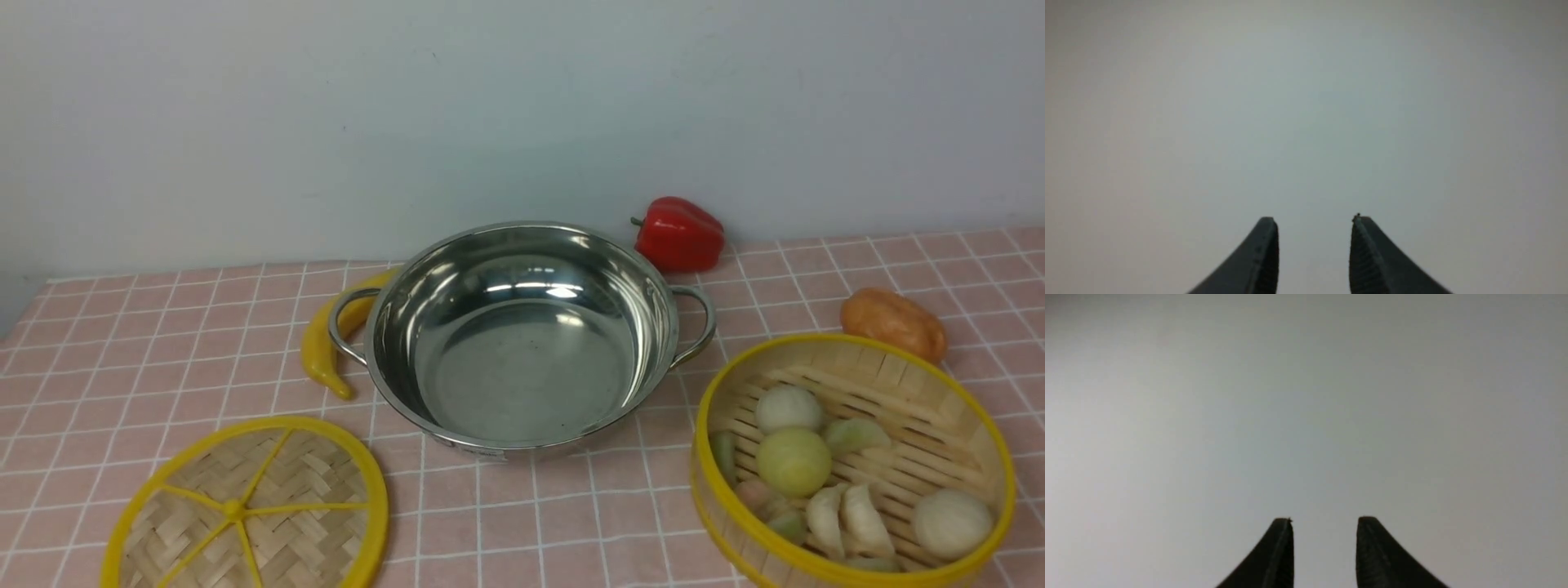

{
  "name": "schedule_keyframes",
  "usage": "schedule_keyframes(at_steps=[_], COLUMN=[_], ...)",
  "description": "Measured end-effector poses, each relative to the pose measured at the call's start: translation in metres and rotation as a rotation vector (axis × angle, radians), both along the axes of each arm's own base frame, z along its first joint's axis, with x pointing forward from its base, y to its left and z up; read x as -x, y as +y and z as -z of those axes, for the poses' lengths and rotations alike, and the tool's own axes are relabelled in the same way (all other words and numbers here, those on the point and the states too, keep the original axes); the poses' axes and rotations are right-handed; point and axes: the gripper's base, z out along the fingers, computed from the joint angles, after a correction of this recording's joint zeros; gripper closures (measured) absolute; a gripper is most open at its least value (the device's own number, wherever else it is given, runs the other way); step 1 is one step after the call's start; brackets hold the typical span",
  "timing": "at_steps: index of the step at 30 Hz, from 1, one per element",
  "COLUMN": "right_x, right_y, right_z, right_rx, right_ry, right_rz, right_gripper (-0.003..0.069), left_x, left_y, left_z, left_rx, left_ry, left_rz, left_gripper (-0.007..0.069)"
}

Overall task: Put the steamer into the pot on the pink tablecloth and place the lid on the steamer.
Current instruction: 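Reach for and grasp the rim of the bamboo steamer holding the buns with the right gripper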

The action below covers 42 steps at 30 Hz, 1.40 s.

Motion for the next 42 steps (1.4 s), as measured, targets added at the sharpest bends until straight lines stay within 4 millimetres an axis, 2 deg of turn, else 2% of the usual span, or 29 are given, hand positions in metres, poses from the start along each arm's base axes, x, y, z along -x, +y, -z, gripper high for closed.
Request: schedule_keyframes(at_steps=[2,4,7,8,10,15,17,18,20,22,23,25,29,35,42], right_x=[-0.038,-0.065,-0.098,-0.101,-0.134,-0.186,-0.204,-0.206,-0.223,-0.227,-0.233,-0.237,-0.241,-0.247,-0.255], right_y=[-0.015,-0.022,-0.022,-0.022,-0.015,0.0,0.002,0.002,0.001,0.001,0.002,0.008,0.02,0.016,0.015], right_z=[0.008,0.024,0.055,0.057,0.093,0.143,0.162,0.165,0.194,0.205,0.22,0.236,0.258,0.276,0.301], right_rx=[-0.102,-0.122,-0.073,-0.058,0.027,0.005,0.003,0.002,0.008,0.016,0.026,0.054,0.132,0.133,0.125], right_ry=[0.329,0.593,0.93,0.958,1.275,1.538,1.614,1.622,1.717,1.746,1.772,1.782,1.769,1.78,1.853], right_rz=[0.12,0.184,0.168,0.172,0.046,-0.201,-0.253,-0.258,-0.274,-0.275,-0.272,-0.276,-0.264,-0.152,-0.131], right_gripper=[0.0416,0.0416,0.0416,0.0416,0.0416,0.0416,0.0416,0.0416,0.0416,0.0416,0.0416,0.0416,0.0416,0.0416,0.0416], left_x=[-0.042,-0.069,-0.098,-0.099,-0.124,-0.16,-0.17,-0.173,-0.186,-0.19,-0.195,-0.2,-0.206,-0.208,-0.208], left_y=[0.0,0.0,-0.003,-0.003,-0.006,-0.01,-0.01,-0.011,-0.011,-0.012,-0.012,-0.013,-0.013,-0.013,-0.013], left_z=[0.013,0.032,0.057,0.061,0.086,0.129,0.143,0.147,0.167,0.173,0.183,0.19,0.196,0.196,0.196], left_rx=[0.0,0.01,0.029,0.03,0.036,-0.004,-0.014,-0.015,-0.03,-0.035,-0.042,-0.045,-0.053,-0.079,-0.082], left_ry=[0.335,0.593,0.846,0.887,1.114,1.443,1.54,1.556,1.672,1.701,1.744,1.767,1.772,1.75,1.75], left_rz=[-0.034,-0.05,-0.048,-0.051,-0.049,-0.061,-0.068,-0.069,-0.075,-0.075,-0.076,-0.076,-0.071,-0.055,-0.054], left_gripper=[0.0382,0.0382,0.0382,0.0382,0.0382,0.0382,0.0382,0.0382,0.0382,0.0382,0.0382,0.0382,0.0382,0.0382,0.0382])
